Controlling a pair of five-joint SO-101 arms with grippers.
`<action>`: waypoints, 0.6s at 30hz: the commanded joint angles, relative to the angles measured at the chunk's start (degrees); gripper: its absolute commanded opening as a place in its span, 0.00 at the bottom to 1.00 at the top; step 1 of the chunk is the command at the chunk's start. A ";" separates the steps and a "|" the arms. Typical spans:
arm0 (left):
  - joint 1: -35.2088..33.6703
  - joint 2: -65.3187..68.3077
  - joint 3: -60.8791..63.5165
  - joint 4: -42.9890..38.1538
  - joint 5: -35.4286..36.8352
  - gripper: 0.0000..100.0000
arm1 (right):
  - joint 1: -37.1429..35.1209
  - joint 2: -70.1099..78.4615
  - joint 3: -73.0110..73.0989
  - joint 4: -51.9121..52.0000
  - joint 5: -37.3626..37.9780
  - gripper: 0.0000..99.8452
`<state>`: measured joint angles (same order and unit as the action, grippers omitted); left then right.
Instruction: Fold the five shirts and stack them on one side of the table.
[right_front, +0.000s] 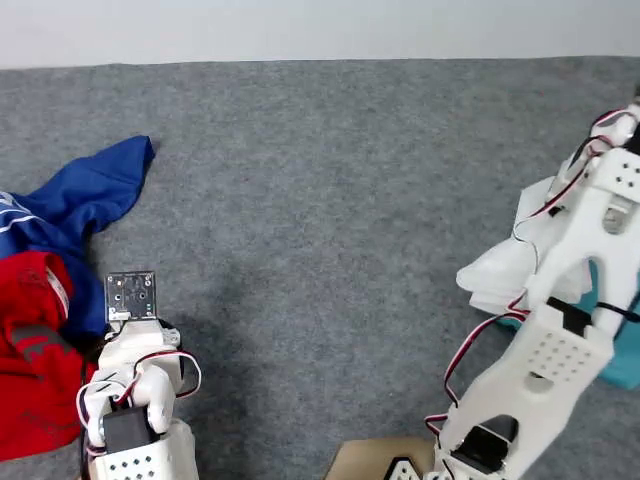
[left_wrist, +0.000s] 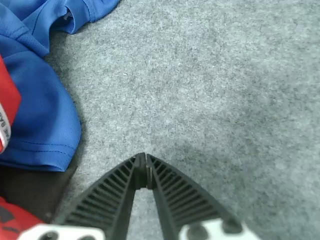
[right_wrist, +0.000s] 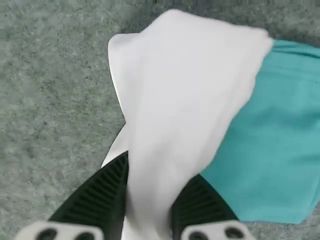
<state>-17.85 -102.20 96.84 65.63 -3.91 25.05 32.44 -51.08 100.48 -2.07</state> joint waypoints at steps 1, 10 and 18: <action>-0.26 -0.18 -0.22 0.35 0.53 0.01 | -0.40 -6.90 -0.79 2.33 0.88 0.01; -0.26 -0.18 -0.22 0.35 0.53 0.01 | 3.38 -9.10 -0.53 2.33 4.13 0.01; -0.26 -0.18 -0.22 0.35 0.53 0.01 | 9.98 -2.07 -0.53 1.89 7.74 0.01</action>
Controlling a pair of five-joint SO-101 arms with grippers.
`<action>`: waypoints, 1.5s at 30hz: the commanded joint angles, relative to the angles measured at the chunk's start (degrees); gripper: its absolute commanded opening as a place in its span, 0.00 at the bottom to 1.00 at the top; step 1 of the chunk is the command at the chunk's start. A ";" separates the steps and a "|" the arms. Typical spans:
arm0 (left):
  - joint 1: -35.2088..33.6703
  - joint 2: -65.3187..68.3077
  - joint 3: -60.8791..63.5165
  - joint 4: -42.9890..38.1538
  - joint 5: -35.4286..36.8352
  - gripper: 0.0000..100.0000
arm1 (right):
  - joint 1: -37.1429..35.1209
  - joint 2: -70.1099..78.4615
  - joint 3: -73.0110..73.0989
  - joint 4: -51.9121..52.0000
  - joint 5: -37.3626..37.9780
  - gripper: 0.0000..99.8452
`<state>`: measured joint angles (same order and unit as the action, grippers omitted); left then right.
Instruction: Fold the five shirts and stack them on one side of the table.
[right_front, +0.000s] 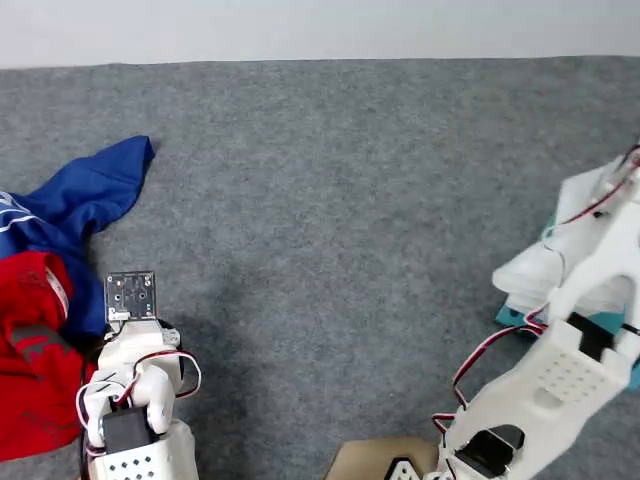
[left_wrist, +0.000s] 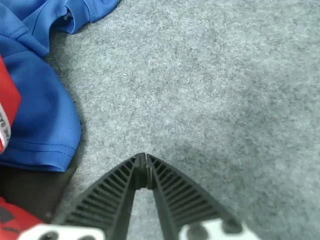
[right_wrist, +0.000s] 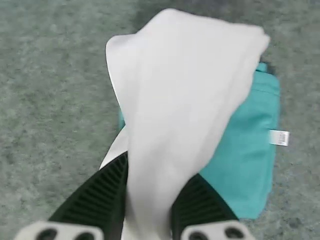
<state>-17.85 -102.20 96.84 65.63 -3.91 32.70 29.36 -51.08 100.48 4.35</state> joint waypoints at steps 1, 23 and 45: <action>-0.26 -0.18 -0.22 0.35 0.53 0.01 | 2.95 2.42 -0.53 1.27 1.32 0.01; -0.26 -0.18 -0.22 0.35 0.53 0.01 | 10.51 18.51 -0.88 -6.99 13.01 0.11; -0.26 -0.18 -0.22 0.35 0.53 0.01 | 3.74 -1.19 5.10 2.33 7.74 0.06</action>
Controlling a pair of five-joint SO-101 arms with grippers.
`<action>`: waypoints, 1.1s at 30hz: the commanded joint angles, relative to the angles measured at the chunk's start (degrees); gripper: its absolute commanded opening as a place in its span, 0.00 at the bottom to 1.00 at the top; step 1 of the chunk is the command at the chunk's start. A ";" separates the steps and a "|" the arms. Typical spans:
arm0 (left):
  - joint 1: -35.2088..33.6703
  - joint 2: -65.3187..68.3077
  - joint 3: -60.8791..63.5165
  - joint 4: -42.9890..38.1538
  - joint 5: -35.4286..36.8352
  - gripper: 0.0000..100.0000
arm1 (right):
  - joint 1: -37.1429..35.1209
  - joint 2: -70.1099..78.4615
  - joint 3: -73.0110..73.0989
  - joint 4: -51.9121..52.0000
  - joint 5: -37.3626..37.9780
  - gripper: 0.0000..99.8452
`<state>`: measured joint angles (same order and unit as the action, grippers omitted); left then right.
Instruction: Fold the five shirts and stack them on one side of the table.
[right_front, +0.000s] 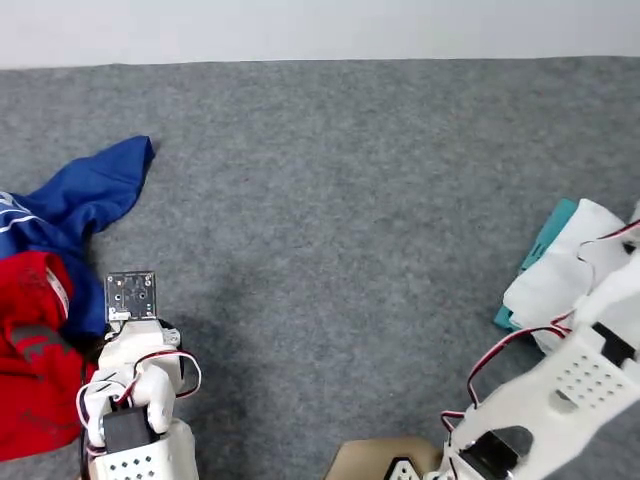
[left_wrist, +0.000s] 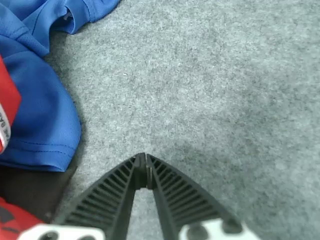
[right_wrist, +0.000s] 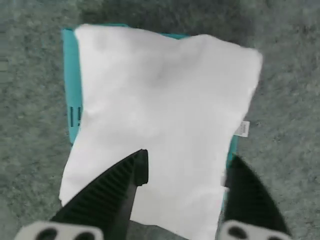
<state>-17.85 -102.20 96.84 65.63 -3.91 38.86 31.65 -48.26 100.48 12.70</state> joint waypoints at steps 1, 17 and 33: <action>-0.26 -0.18 -0.22 0.35 0.53 0.01 | -3.47 -3.47 3.96 2.33 -0.53 0.02; -0.26 -0.18 -0.22 0.35 0.53 0.01 | -12.00 6.46 21.89 0.84 -0.53 0.01; -0.26 -0.18 -0.22 0.35 0.53 0.01 | -5.85 -14.02 22.24 1.98 7.30 0.01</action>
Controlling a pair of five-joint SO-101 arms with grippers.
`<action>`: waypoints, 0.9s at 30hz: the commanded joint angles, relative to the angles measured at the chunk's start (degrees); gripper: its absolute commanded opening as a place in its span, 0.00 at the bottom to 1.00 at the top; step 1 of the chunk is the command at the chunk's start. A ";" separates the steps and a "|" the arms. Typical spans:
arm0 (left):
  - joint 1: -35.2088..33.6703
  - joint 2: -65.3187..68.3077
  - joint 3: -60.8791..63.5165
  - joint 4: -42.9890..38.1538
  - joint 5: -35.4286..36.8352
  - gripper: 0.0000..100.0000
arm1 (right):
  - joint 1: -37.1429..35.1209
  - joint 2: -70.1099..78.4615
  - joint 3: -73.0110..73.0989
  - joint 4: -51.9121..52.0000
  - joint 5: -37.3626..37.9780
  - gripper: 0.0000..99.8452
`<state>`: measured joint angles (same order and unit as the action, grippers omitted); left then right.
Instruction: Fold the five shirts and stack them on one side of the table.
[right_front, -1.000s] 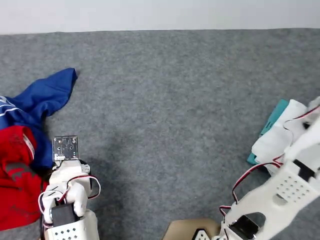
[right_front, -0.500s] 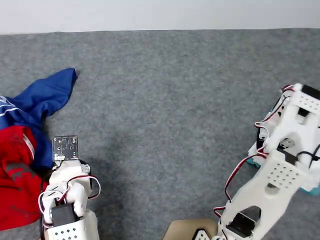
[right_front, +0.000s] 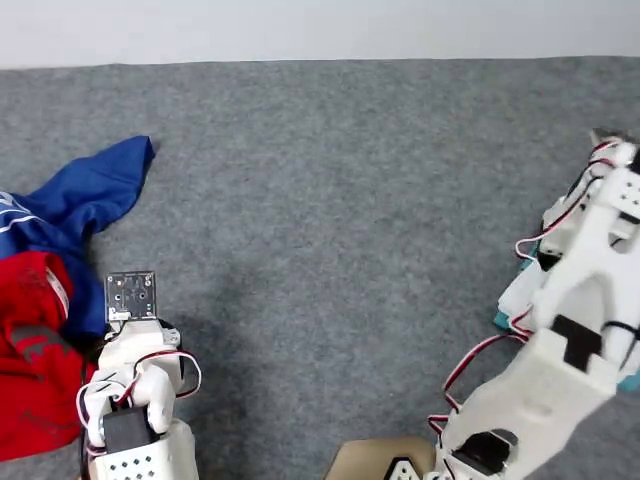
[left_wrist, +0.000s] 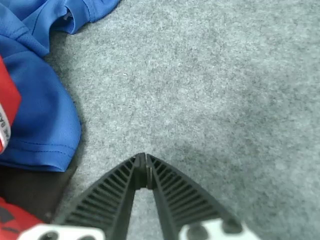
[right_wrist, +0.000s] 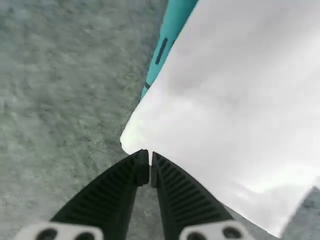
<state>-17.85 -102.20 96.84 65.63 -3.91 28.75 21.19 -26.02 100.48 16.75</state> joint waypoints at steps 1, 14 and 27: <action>-0.26 -0.18 -0.22 0.35 0.53 0.01 | 6.20 -3.12 0.00 1.89 4.40 0.01; -0.26 -0.18 -0.22 0.35 0.53 0.01 | 26.24 16.75 -0.35 -1.98 15.74 0.01; -0.26 -0.18 -0.22 0.35 0.53 0.01 | 19.91 3.74 -8.53 2.15 15.30 0.01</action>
<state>-17.85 -102.20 96.84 65.63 -3.91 51.08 32.18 -31.47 100.48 31.78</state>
